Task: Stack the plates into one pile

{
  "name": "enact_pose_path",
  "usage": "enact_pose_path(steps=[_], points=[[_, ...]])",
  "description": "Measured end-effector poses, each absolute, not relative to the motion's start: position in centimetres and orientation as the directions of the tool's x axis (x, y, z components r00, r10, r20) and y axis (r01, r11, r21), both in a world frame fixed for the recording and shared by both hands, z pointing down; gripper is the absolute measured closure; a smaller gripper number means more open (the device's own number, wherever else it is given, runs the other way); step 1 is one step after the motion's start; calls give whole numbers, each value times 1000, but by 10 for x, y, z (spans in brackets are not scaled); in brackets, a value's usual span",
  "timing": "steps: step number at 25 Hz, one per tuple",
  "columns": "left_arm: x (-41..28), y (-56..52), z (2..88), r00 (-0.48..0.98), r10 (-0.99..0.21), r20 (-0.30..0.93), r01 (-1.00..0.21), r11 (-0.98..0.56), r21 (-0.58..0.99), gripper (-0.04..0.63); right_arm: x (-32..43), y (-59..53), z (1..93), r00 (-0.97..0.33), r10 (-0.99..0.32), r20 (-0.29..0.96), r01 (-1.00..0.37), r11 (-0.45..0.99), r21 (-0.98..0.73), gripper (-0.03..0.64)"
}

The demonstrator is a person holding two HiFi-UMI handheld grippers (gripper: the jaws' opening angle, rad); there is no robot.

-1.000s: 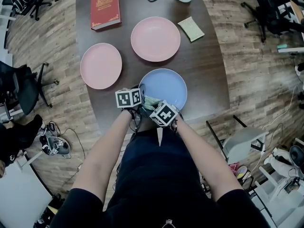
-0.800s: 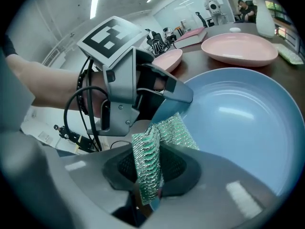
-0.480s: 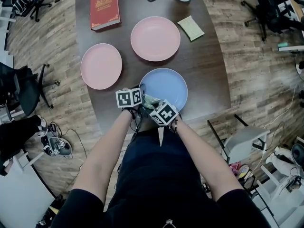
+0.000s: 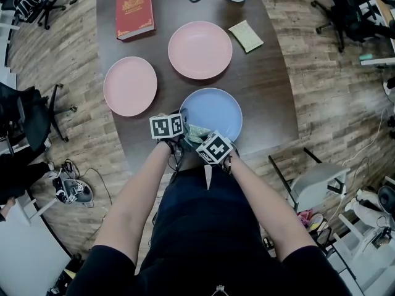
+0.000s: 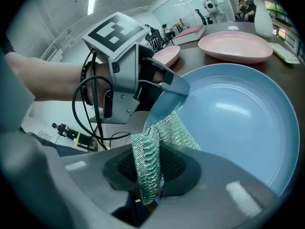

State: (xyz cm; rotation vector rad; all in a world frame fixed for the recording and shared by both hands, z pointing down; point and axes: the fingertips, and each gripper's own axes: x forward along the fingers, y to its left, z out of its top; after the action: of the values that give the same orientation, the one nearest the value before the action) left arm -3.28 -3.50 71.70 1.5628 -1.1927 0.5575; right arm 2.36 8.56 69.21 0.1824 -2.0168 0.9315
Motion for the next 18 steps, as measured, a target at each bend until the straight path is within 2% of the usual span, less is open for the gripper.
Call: enact_pose_path(steps=[9, 18], points=[[-32, -35, 717, 397, -403, 825, -895, 31, 446, 555, 53, 84, 695, -554, 187, 811, -511, 693, -509, 534], [-31, -34, 716, 404, -407, 819, -893, 18, 449, 555, 84, 73, 696, -450, 145, 881, -559, 723, -405, 534]])
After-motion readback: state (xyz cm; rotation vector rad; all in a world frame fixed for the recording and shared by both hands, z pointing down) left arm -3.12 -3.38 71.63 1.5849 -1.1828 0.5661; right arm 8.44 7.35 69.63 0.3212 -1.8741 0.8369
